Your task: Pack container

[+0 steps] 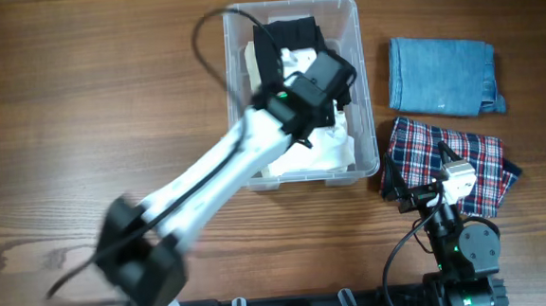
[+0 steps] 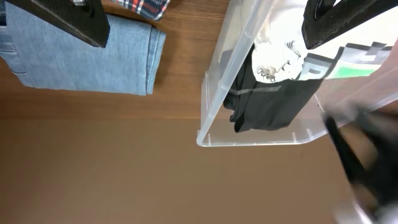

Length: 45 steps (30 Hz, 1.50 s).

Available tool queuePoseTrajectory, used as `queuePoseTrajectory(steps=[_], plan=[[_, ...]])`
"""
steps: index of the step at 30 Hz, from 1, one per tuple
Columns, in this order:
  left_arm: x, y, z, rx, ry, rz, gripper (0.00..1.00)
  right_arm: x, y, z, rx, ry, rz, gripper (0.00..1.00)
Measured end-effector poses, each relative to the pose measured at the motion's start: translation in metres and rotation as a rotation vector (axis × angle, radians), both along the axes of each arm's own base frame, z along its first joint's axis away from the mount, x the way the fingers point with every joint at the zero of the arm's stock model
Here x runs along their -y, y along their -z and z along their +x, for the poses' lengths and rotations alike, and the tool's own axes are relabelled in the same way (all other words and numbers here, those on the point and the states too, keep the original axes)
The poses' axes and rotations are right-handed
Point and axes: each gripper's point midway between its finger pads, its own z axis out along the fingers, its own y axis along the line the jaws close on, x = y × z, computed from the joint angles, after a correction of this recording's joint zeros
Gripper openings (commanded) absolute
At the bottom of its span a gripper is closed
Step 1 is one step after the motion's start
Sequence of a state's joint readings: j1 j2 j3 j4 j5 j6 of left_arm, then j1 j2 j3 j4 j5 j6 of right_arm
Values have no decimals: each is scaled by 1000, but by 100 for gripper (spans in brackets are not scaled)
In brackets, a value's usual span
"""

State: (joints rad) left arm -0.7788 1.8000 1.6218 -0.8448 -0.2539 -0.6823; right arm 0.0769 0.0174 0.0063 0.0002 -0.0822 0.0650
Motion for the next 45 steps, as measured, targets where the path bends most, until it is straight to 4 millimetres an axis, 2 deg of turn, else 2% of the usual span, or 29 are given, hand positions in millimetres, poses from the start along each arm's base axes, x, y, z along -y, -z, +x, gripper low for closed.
queuePoseTrajectory(steps=[2,4,6,10,12,17,21,25,28,30,32,34,38,40,42,45], plan=[[-19,-37,0,71,-41,-27,100,0,0,0,0,0,0,100],[-57,-78,4,158,-129,-43,100,0,0,0,0,0,0,100],[-102,-104,8,212,-228,-30,100,0,0,0,0,0,0,99],[-192,-120,7,222,-431,45,100,0,0,0,0,0,0,100],[-227,-125,9,229,-524,65,100,0,0,0,0,0,0,100],[-279,-127,12,235,-665,88,100,0,0,0,0,0,0,100],[-297,-127,13,235,-715,97,100,0,0,0,0,0,0,100],[-298,-127,12,234,-719,97,100,-1,0,0,-2,-4,9,100],[-298,-127,12,234,-719,97,100,-5,0,-1,-30,-29,147,100],[-298,-127,12,234,-719,97,100,-8,8,-3,-99,-42,230,100],[-298,-127,12,234,-719,97,100,-8,5,-8,-147,-35,275,100],[-298,-127,12,234,-719,97,100,-6,-13,-14,-169,-18,299,100],[-299,-127,12,232,-719,99,100,10,-104,-38,-123,59,328,100],[-299,-127,12,232,-719,99,100,18,-140,-50,-129,101,330,100],[-299,-127,12,231,-719,99,100,24,-163,-53,-161,140,326,100],[-299,-127,12,231,-719,100,100,28,-179,-43,-250,182,294,100]])
